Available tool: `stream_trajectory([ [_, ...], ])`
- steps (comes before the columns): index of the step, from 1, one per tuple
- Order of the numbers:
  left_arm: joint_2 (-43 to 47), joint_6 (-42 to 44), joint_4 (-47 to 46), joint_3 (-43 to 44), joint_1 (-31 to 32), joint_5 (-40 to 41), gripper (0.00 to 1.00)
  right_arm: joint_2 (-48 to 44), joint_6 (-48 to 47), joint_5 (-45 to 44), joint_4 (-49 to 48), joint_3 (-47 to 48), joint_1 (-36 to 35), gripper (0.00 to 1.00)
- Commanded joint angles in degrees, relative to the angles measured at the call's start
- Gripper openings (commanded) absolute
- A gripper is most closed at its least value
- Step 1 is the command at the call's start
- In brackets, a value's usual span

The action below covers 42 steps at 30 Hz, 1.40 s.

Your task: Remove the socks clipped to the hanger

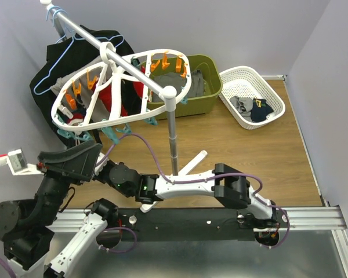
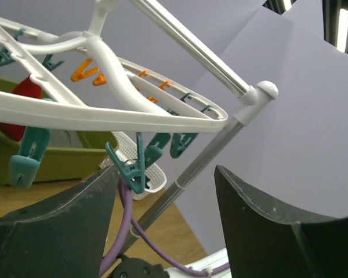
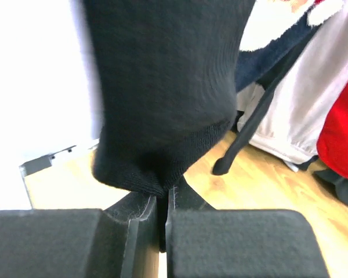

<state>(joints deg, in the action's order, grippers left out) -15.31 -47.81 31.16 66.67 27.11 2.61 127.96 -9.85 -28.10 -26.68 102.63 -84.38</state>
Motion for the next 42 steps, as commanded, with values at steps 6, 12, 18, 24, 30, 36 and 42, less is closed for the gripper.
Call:
stream_trajectory([
  [6,3.71,12.57,5.39,4.95,0.04,-0.62,0.71,-6.93,5.98,5.68,6.81,-4.45,-0.35,0.09],
  [12,0.03,13.10,16.37,12.24,-0.04,14.77,0.40,-9.92,8.35,10.16,11.91,-6.38,-0.35,0.06],
  [18,-4.64,9.85,26.59,15.59,-0.04,26.83,0.49,-14.49,11.43,13.33,13.67,-11.39,-0.35,0.06],
  [24,-8.76,7.82,27.55,12.60,0.05,24.72,0.59,-17.22,12.75,17.98,15.60,-14.56,-0.44,0.06],
  [30,-11.23,6.42,27.64,12.78,0.05,25.60,0.62,-19.85,13.89,20.27,17.36,-17.11,-0.44,0.06],
  [36,-13.60,5.36,29.75,12.69,0.05,27.27,0.63,-21.61,14.68,22.21,17.98,-19.13,-0.44,0.07],
  [42,-15.10,5.10,30.28,13.13,0.04,29.47,0.59,-22.49,14.42,21.68,18.24,-19.84,-0.44,0.06],
])
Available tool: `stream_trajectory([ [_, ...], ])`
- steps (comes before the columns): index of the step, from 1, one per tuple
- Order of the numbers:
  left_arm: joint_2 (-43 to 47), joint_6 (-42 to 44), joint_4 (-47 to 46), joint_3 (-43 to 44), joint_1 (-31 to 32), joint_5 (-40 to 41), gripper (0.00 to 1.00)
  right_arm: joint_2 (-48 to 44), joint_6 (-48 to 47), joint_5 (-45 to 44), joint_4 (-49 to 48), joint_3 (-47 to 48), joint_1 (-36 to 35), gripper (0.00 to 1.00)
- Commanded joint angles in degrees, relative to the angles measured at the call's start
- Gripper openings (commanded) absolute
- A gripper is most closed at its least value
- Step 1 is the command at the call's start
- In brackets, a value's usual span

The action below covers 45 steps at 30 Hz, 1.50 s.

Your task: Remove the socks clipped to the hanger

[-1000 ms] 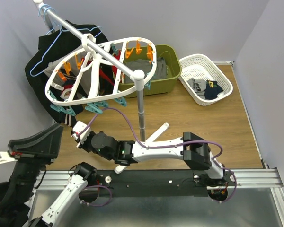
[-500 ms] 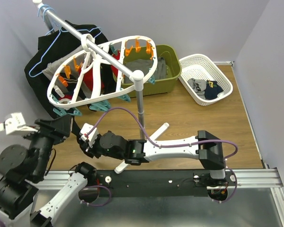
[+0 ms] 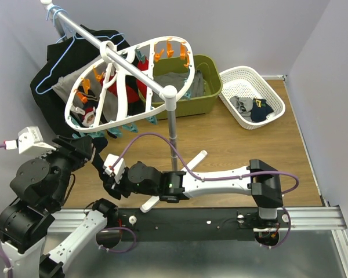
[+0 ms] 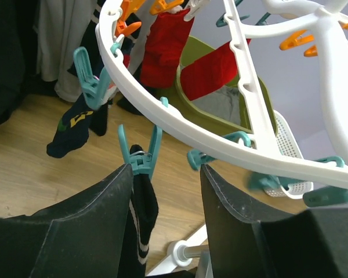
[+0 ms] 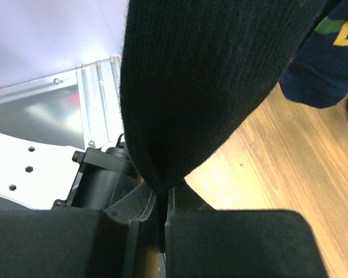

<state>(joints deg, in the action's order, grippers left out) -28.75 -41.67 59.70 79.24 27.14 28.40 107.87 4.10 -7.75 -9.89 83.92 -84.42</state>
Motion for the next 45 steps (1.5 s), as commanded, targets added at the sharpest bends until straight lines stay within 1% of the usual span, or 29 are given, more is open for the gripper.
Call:
stream_trajectory([
  [1,-1.92,-0.96,1.99,0.56,0.02,4.11,0.59,-2.49,0.56,1.25,1.45,-1.21,-0.39,0.06],
  [3,-2.10,-0.08,1.39,-0.40,0.02,4.12,0.59,-2.76,0.39,1.33,1.45,-1.30,-0.48,0.06],
  [7,-2.01,1.59,-1.95,-2.60,0.11,4.29,0.63,-3.11,0.38,0.98,1.45,-1.57,-0.48,0.07],
  [10,-2.62,2.38,-2.92,-3.74,0.11,5.51,0.63,-3.46,0.47,0.81,1.54,-2.00,-0.39,0.07],
  [12,-2.98,2.91,-3.71,-4.71,0.02,6.40,0.61,-4.25,0.56,0.80,1.10,-2.44,-0.39,0.06],
  [15,-2.80,4.31,-5.99,-5.68,0.02,7.02,0.55,-4.95,0.74,0.46,0.66,-3.06,-0.39,0.06],
  [18,-2.89,5.54,-7.32,-5.24,0.11,7.28,0.38,-5.31,0.82,0.45,0.75,-3.15,-0.39,0.06],
  [19,-2.89,5.63,-7.41,-5.15,0.02,7.37,0.23,-5.31,0.91,0.45,0.92,-3.15,-0.48,0.06],
  [20,-2.97,5.90,-7.67,-4.80,0.02,7.37,0.17,-5.48,0.82,0.45,1.01,-3.15,-0.39,0.06],
  [22,-2.89,5.90,-7.58,-4.45,0.02,7.11,0.06,-5.48,1.00,0.37,1.10,-3.41,-0.39,0.06],
  [25,-2.62,6.69,-7.93,-4.01,0.11,5.97,0.00,-5.66,1.26,0.28,1.54,-3.94,-0.48,0.06],
  [30,-2.80,8.71,-8.28,-2.52,0.02,3.77,0.00,-6.89,1.96,-1.30,3.30,-5.78,-1.09,0.06],
  [31,-2.80,9.23,-8.46,-2.43,0.02,2.63,0.00,-7.32,2.14,-1.65,3.91,-6.39,-1.53,0.04],
  [34,-1.75,10.20,-10.39,-2.95,0.02,-0.35,0.00,-9.78,2.67,-5.68,7.58,-8.42,-2.85,0.04],
  [35,-0.88,10.29,-11.70,-3.56,0.02,-1.15,0.00,-10.66,2.84,-8.57,8.56,-9.73,-3.20,0.03],
  [40,2.12,9.42,-13.82,-4.53,0.02,-3.88,0.00,-20.67,6.00,-12.02,13.83,-16.49,-4.78,0.03],
  [42,3.00,8.36,-14.00,-4.80,0.02,-4.49,0.00,-24.19,8.55,-13.43,14.89,-20.35,-5.40,0.03],
  [43,3.26,8.10,-14.09,-4.89,0.02,-5.19,0.00,-27.77,9.52,-13.96,15.68,-21.68,-5.49,0.03],
  [45,3.96,7.40,-14.53,-5.67,0.11,-5.55,0.00,-30.96,11.98,-15.71,16.21,-24.49,-5.58,0.03],
])
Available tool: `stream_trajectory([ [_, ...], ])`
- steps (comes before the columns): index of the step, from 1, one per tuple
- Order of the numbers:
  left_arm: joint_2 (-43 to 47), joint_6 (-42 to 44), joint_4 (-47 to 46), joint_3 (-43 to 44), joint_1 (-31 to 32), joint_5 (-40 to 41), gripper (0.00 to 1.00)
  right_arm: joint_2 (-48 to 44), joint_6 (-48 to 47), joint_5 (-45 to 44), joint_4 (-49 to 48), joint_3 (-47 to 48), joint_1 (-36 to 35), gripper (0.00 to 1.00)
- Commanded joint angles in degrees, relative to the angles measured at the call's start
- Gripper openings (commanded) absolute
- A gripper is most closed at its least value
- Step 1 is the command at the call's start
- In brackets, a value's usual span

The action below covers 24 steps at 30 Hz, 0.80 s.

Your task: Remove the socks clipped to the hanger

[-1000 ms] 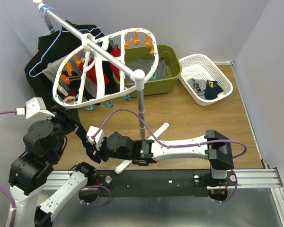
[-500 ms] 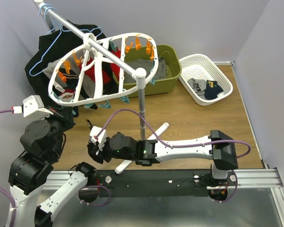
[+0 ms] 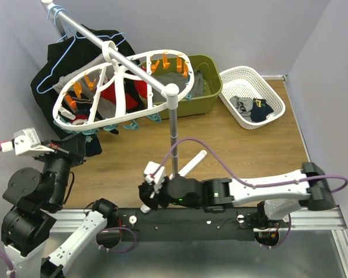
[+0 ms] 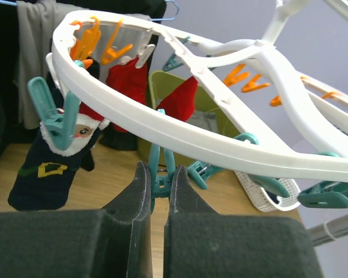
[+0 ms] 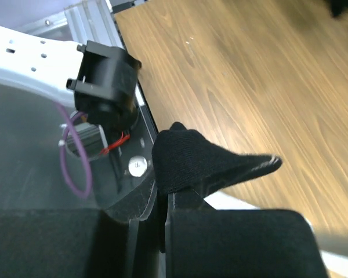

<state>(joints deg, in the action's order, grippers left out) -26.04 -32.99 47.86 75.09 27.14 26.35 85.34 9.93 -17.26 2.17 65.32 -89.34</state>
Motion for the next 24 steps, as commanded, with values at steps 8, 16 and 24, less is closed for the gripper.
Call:
stream_trajectory([
  [8,2.05,-1.81,-3.91,-0.74,0.11,-5.16,0.00,-15.46,21.59,-30.08,19.34,-11.44,-0.14,0.04],
  [16,2.49,-1.64,-3.91,-0.29,0.02,-8.06,0.00,-20.38,30.67,-32.75,28.67,-14.60,8.91,0.01],
  [24,4.16,-1.55,-3.73,-0.38,0.11,-12.63,0.00,-22.95,25.32,-23.98,24.90,-14.09,28.32,0.01],
])
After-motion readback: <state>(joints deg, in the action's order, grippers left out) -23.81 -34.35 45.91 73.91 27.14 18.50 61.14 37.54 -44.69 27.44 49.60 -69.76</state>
